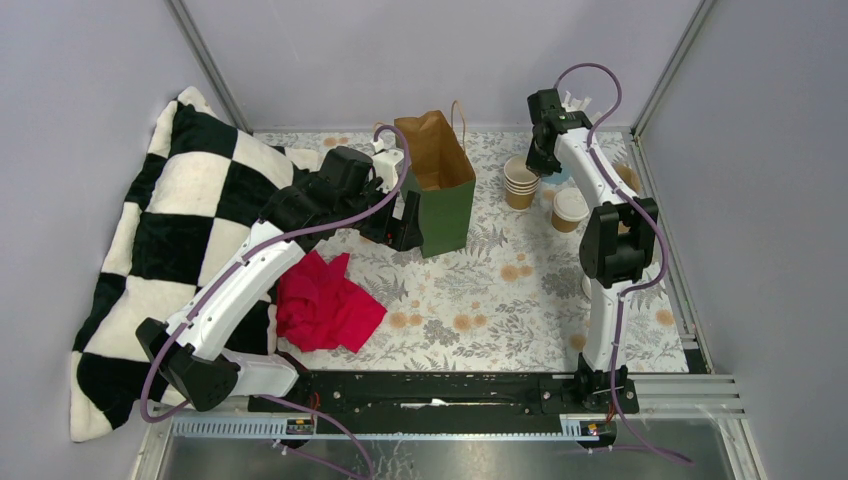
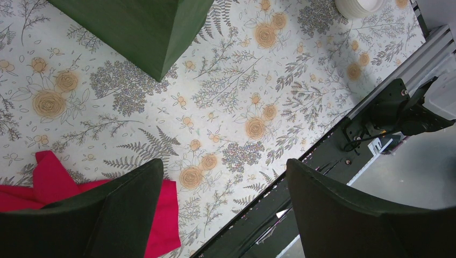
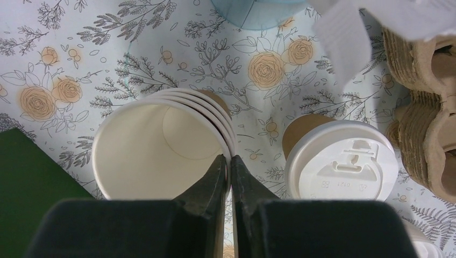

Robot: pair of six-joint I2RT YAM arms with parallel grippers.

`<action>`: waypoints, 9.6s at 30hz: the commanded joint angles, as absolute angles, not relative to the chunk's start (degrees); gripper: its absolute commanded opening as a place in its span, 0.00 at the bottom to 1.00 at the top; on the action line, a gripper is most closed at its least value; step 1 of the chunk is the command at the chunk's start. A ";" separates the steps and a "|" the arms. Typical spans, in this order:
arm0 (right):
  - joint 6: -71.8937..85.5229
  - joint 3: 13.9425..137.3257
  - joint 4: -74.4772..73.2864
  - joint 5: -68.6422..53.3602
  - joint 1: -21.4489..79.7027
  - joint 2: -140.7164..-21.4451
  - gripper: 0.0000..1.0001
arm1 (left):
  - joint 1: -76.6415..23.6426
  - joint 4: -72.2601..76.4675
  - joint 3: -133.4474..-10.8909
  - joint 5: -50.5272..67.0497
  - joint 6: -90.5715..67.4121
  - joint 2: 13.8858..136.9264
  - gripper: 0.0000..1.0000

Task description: Pack the takeout coffee

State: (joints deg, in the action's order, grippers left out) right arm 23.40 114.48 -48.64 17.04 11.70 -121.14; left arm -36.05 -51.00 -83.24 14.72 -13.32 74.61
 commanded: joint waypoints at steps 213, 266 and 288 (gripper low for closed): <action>33.90 59.48 -38.43 -2.38 -19.51 -86.37 0.30 | -49.81 -50.94 -76.19 8.50 -7.85 72.60 0.95; 9.50 61.74 -43.96 -7.47 -19.60 -87.15 0.17 | -51.17 -51.06 -77.33 6.86 -7.03 73.48 0.96; 21.22 58.52 -42.70 -7.95 -40.61 -83.94 0.93 | -51.24 -51.17 -77.08 6.11 -6.62 73.33 0.97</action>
State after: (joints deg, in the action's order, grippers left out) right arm 18.31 61.19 -44.53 -5.69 -37.45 -84.20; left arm -50.92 -52.69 -75.40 7.03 -7.51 74.32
